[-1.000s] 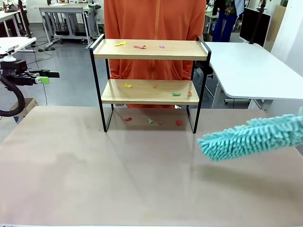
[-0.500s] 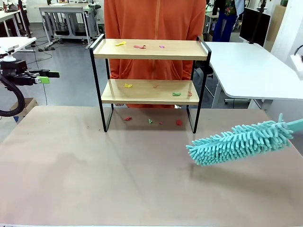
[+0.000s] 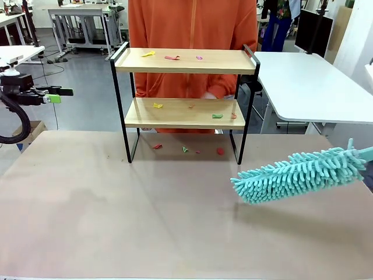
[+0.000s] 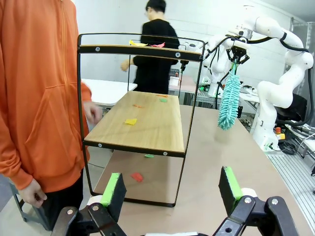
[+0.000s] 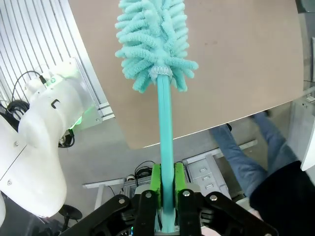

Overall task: Clean the shelf.
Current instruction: Clean the specific section of the Shelf indicated by the human with the Duster.

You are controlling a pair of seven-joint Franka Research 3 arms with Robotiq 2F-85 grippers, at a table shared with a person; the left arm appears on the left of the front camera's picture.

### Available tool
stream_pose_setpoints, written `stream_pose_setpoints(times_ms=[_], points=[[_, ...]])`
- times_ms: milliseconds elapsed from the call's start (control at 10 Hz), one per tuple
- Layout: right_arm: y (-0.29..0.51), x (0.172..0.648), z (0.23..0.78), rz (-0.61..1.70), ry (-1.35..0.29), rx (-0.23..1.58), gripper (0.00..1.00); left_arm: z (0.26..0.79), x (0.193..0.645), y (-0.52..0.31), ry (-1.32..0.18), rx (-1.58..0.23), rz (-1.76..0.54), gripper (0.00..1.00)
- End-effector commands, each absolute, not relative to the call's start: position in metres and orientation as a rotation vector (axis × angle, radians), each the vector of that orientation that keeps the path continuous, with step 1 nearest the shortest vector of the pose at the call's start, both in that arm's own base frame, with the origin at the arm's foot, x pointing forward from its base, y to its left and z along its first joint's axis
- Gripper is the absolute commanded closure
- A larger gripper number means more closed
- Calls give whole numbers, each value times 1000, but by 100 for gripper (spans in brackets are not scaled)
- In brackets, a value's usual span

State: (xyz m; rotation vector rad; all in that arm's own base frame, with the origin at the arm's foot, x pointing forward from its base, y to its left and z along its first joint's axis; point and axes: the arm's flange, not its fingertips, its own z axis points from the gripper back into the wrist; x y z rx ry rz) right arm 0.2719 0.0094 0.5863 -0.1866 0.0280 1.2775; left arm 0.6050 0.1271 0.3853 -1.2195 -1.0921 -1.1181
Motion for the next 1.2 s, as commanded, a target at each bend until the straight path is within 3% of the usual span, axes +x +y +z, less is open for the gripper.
stream_pose_setpoints(times_ms=[0,1100], points=[[7,272,590,1295,31,-187,87,385,604,128,-1097,-1211,-1137,0],[7,272,590,1295,31,-187,87,385,604,128,-1097,-1211,-1137,0]])
